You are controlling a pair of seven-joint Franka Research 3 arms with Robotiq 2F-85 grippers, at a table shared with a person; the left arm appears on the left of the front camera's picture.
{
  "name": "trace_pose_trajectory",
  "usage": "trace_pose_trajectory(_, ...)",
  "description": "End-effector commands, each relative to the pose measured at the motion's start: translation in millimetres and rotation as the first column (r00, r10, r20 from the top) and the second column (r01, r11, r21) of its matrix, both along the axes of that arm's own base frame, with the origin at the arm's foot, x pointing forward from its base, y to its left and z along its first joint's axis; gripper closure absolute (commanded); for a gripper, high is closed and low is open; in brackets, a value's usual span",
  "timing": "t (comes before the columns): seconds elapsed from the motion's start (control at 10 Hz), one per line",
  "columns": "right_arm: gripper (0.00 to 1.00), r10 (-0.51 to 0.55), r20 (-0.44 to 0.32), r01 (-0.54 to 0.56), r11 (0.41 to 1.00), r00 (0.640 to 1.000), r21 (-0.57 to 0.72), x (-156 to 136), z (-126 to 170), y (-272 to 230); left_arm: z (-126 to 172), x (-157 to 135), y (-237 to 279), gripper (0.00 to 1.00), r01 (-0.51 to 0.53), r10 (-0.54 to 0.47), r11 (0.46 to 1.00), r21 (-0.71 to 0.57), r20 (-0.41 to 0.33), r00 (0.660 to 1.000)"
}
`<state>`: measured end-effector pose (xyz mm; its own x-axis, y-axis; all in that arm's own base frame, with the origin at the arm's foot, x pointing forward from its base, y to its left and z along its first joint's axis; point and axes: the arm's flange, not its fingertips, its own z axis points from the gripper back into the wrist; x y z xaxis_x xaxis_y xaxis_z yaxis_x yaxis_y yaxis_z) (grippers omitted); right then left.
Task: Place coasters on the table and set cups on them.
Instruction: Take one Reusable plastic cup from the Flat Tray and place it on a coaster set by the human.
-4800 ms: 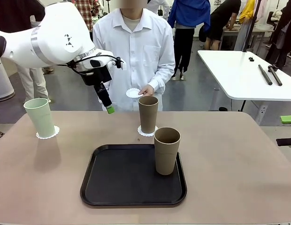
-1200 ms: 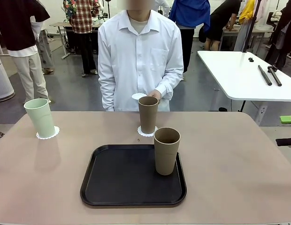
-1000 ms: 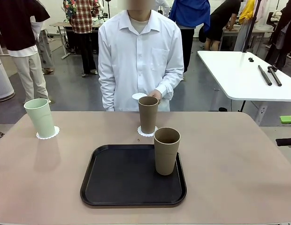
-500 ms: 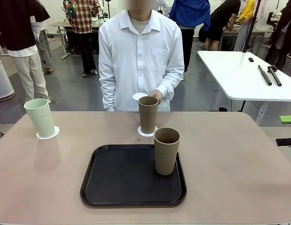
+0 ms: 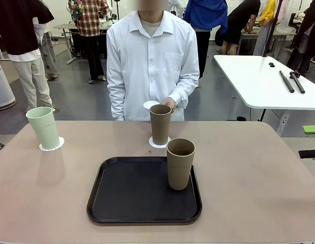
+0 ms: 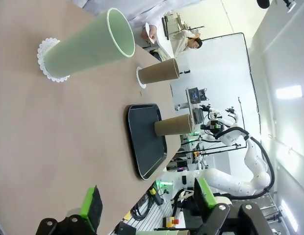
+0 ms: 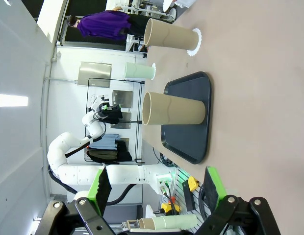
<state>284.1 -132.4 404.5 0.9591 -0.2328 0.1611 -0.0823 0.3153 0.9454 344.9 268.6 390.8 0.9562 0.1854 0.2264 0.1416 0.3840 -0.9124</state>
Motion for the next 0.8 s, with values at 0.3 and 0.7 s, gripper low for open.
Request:
trace_pose_trajectory(0.3,0.00,-0.001,0.008,0.001,1.000,1.000,0.014,0.6,1.4,0.4,11.6,-6.8,-0.5,0.00,-0.034,0.027,0.994,0.105,0.072,0.997)
trace_pose_trajectory(0.7,0.00,-0.001,0.008,0.001,1.000,1.000,0.014,0.6,1.4,0.4,9.2,0.5,5.2,0.00,-0.024,0.021,0.998,0.055,0.050,0.999)
